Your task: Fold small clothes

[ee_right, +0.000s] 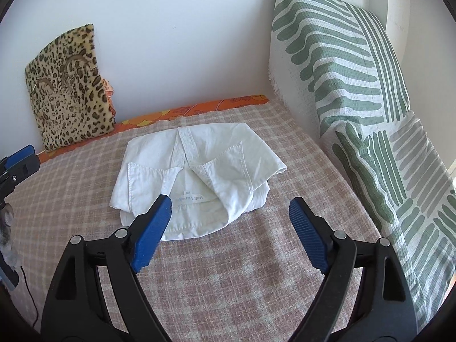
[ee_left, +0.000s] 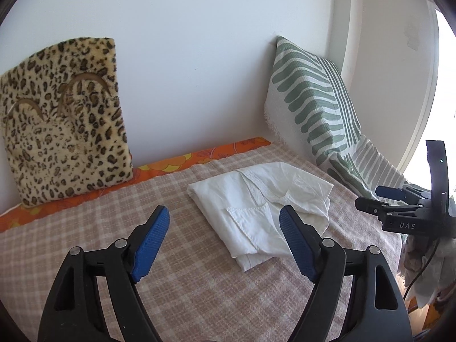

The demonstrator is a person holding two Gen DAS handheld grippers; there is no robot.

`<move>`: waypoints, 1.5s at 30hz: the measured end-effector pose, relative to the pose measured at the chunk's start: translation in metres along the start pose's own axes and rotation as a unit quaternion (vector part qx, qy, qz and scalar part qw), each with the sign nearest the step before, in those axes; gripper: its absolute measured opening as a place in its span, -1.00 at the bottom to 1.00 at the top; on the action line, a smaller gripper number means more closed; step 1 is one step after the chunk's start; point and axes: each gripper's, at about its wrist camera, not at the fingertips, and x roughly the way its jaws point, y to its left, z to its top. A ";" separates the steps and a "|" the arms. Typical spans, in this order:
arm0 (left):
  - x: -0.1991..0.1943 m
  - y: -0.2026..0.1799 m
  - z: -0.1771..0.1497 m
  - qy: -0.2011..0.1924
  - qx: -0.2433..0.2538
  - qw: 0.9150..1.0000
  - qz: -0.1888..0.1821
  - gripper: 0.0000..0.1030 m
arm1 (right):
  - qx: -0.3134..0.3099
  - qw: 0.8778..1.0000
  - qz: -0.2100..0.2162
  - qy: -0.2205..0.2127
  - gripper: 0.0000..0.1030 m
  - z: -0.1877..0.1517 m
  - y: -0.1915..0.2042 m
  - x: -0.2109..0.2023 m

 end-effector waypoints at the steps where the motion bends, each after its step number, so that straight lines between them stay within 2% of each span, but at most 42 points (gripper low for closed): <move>1: -0.008 -0.003 -0.003 -0.005 0.009 1.000 0.004 0.54 | -0.002 1.000 -0.006 -0.005 0.76 -0.003 0.004 -0.006; 6: -0.043 -0.018 -0.016 -0.024 0.053 0.998 0.030 0.61 | -0.024 0.999 -0.036 -0.027 0.90 -0.020 0.023 -0.035; 10: -0.065 -0.028 -0.028 -0.034 0.078 0.995 0.044 0.66 | -0.017 0.999 -0.034 -0.035 0.94 -0.031 0.032 -0.050; 13: -0.076 -0.034 -0.037 -0.034 0.085 0.995 0.049 0.85 | -0.009 0.999 -0.031 -0.039 0.94 -0.040 0.035 -0.060; 14: -0.080 -0.035 -0.040 -0.035 0.085 0.994 0.050 0.97 | -0.007 0.999 -0.031 -0.041 0.95 -0.043 0.035 -0.063; 15: -0.085 -0.036 -0.043 -0.039 0.085 0.994 0.051 0.99 | -0.005 0.999 -0.032 -0.044 0.95 -0.045 0.036 -0.065; 22: -0.099 -0.039 -0.062 -0.032 0.080 0.995 0.053 0.99 | 0.010 0.998 -0.030 -0.055 0.98 -0.062 0.041 -0.072; 32: -0.105 -0.031 -0.090 -0.011 0.063 0.997 0.053 0.99 | -0.006 0.997 -0.034 -0.067 0.99 -0.075 0.052 -0.073; 45: -0.106 -0.030 -0.099 -0.011 0.062 0.996 0.059 0.99 | -0.014 0.997 -0.036 -0.070 1.00 -0.076 0.055 -0.073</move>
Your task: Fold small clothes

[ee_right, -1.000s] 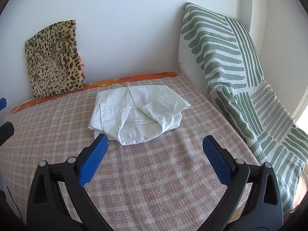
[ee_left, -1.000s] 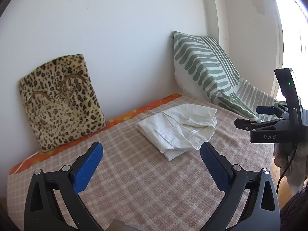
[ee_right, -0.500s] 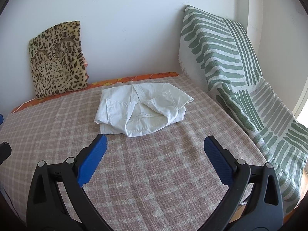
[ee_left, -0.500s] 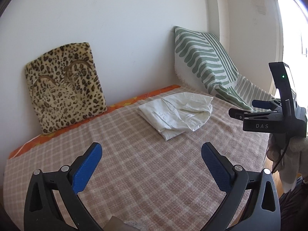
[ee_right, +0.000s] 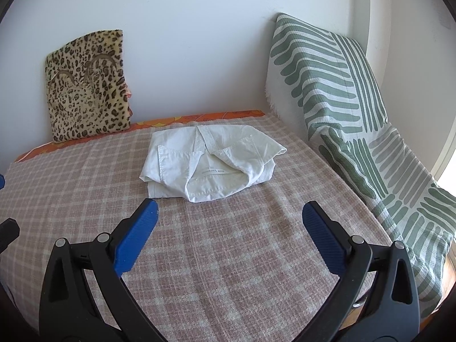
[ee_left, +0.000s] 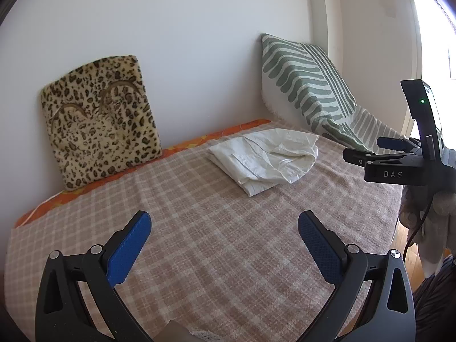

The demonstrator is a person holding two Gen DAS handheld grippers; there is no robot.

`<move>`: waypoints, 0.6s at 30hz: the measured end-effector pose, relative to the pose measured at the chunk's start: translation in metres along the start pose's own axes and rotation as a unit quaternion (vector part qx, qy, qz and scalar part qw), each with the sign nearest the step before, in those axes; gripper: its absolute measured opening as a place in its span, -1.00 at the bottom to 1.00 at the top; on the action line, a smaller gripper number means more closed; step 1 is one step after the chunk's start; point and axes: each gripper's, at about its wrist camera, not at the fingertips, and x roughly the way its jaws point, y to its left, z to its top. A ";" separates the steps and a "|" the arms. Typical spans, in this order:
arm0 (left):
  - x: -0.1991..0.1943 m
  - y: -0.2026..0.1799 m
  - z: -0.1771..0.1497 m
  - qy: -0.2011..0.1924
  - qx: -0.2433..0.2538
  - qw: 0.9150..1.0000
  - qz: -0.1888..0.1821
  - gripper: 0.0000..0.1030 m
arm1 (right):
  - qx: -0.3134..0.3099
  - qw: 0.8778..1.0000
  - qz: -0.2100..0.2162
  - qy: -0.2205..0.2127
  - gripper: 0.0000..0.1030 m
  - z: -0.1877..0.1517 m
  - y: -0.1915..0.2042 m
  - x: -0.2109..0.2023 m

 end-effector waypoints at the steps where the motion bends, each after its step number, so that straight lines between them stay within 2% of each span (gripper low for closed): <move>1: -0.001 0.000 0.000 0.000 0.002 1.000 0.002 0.99 | 0.001 1.000 0.000 -0.001 1.00 -0.001 0.000 -0.001; 18: -0.020 0.011 -0.007 -0.006 -0.004 1.000 0.015 0.99 | -0.010 1.000 0.005 -0.006 1.00 -0.004 0.014 -0.008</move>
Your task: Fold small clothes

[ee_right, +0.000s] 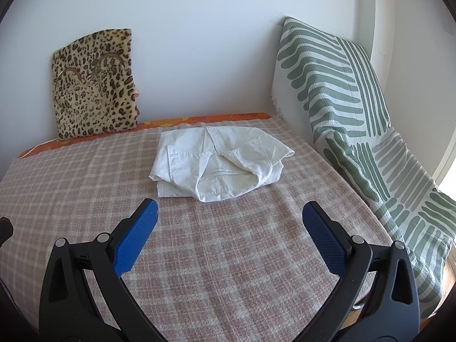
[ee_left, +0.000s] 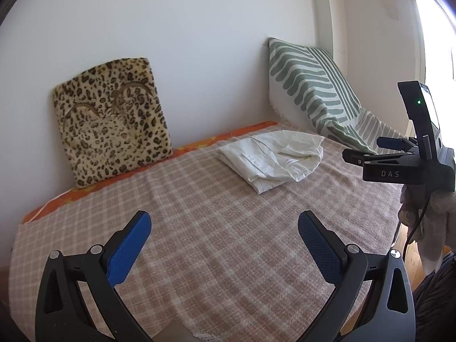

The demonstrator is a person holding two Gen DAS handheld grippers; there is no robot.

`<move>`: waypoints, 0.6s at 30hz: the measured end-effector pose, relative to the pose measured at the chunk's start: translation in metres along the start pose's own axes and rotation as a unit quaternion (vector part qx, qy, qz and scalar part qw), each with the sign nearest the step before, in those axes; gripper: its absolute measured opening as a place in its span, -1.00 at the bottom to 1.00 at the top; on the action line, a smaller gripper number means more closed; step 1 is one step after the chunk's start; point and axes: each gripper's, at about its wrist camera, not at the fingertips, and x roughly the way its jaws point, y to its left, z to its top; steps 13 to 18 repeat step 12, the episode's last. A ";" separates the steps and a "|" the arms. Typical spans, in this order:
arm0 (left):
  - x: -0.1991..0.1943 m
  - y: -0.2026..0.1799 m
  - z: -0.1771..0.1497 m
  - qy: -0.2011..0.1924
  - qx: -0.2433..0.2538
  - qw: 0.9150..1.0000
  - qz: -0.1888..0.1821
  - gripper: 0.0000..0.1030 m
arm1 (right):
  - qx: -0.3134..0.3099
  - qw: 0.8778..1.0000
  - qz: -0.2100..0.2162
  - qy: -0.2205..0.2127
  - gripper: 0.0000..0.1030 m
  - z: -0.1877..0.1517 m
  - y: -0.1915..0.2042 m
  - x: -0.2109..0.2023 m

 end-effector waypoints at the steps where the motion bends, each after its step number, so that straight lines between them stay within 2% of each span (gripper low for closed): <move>1: -0.001 0.000 0.000 -0.001 0.000 1.000 -0.001 0.99 | 0.001 1.000 0.001 0.000 1.00 0.000 0.000 0.000; 18: -0.008 0.002 -0.003 -0.003 0.000 1.000 0.004 0.99 | -0.008 1.000 0.009 -0.004 1.00 0.001 0.011 -0.004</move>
